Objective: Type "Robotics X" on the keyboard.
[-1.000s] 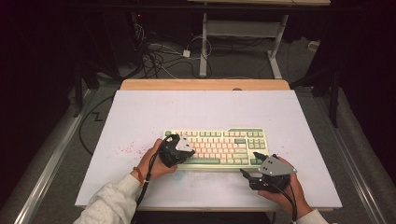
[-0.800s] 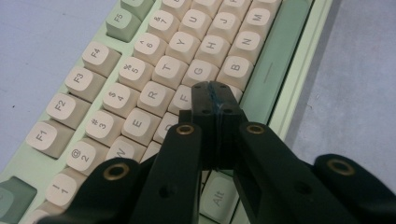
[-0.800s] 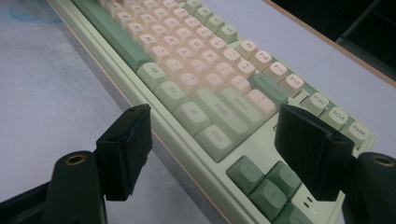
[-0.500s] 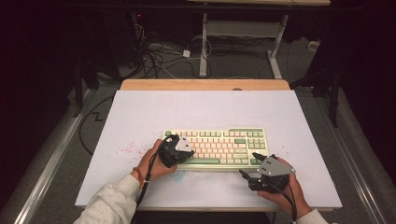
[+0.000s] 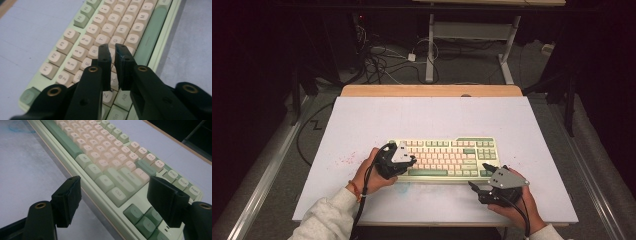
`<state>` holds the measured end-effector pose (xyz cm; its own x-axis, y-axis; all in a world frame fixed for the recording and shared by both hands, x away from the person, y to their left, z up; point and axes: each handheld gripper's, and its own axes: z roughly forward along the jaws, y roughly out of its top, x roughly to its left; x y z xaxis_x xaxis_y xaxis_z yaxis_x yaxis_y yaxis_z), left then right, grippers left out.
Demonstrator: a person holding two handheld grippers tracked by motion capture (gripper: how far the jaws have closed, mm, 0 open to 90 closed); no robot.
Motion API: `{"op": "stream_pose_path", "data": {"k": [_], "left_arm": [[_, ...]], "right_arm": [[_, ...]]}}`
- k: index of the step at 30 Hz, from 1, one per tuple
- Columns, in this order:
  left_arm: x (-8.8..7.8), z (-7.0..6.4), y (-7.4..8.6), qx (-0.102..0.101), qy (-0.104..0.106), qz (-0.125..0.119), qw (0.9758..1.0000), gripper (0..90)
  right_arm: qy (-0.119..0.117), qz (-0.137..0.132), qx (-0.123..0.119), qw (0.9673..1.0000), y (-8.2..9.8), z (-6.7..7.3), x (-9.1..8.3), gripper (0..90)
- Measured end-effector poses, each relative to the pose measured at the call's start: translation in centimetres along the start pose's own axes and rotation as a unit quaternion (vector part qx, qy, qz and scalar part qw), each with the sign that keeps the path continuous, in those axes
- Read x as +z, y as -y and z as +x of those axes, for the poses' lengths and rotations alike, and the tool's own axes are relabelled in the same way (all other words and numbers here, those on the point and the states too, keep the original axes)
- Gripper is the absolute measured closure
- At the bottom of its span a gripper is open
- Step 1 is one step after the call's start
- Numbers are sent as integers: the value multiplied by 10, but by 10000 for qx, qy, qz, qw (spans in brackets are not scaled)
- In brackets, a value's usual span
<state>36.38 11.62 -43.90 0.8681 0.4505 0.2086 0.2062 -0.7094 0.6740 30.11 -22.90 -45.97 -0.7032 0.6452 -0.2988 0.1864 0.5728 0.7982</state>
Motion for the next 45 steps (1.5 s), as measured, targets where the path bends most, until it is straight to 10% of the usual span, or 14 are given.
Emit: {"op": "stream_pose_path", "data": {"k": [18,39,45], "left_arm": [[-25,-7,36,-258,-548,-511,9969,203],[-48,-15,101,-754,-760,-232,9940,227],[-50,-12,110,-979,-617,-169,9931,371]], "right_arm": [[15,-95,236,9997,-1,-6,-3,278],[31,-51,233,9997,-2,-5,-1,279],[40,-55,232,9997,-2,-5,-1,280]]}}
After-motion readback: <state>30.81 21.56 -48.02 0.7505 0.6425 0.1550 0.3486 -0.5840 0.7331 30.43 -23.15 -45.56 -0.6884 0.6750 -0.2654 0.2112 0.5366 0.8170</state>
